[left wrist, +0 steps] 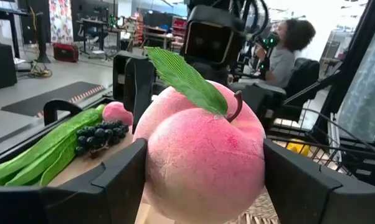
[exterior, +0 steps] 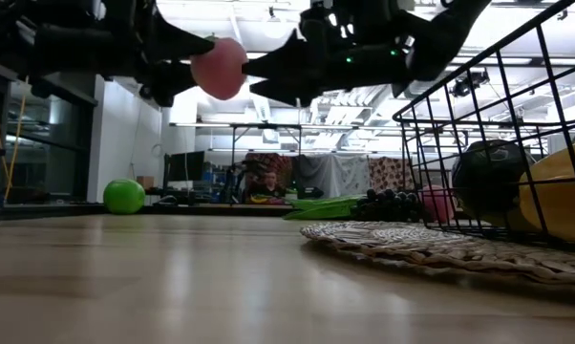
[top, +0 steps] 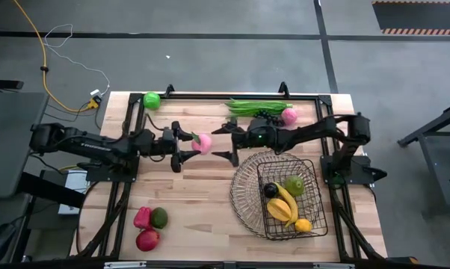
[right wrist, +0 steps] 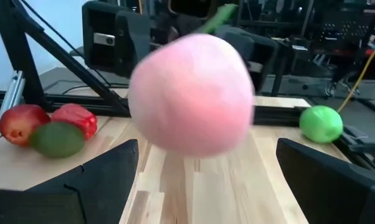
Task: Build produce basket
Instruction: Put the left peach into the wire basket
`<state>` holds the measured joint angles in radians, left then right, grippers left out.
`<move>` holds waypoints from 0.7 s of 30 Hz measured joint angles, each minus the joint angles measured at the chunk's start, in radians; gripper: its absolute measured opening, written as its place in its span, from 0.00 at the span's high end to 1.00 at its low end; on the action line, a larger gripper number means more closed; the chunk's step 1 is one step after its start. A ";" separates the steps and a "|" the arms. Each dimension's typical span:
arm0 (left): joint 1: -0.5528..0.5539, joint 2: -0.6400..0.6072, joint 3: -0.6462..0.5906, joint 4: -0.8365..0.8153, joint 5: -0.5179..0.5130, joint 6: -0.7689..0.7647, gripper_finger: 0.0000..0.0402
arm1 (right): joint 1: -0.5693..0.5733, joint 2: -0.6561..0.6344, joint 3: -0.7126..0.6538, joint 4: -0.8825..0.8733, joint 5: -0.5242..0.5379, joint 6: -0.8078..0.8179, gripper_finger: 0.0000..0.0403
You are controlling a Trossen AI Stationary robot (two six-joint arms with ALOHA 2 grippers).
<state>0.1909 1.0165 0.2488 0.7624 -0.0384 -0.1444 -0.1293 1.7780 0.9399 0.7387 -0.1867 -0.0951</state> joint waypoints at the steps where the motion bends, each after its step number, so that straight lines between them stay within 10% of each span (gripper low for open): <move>1: -0.003 0.013 0.006 -0.001 0.000 0.002 0.33 | 0.005 0.007 0.009 -0.001 0.000 -0.008 0.08; 21: -0.029 0.157 0.063 0.061 -0.030 0.013 0.33 | 0.034 0.008 0.019 0.021 -0.010 -0.019 0.09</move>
<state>0.1619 1.1736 0.3119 0.8230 -0.0685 -0.1314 -0.0952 1.7859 0.9592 0.7597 -0.1967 -0.1143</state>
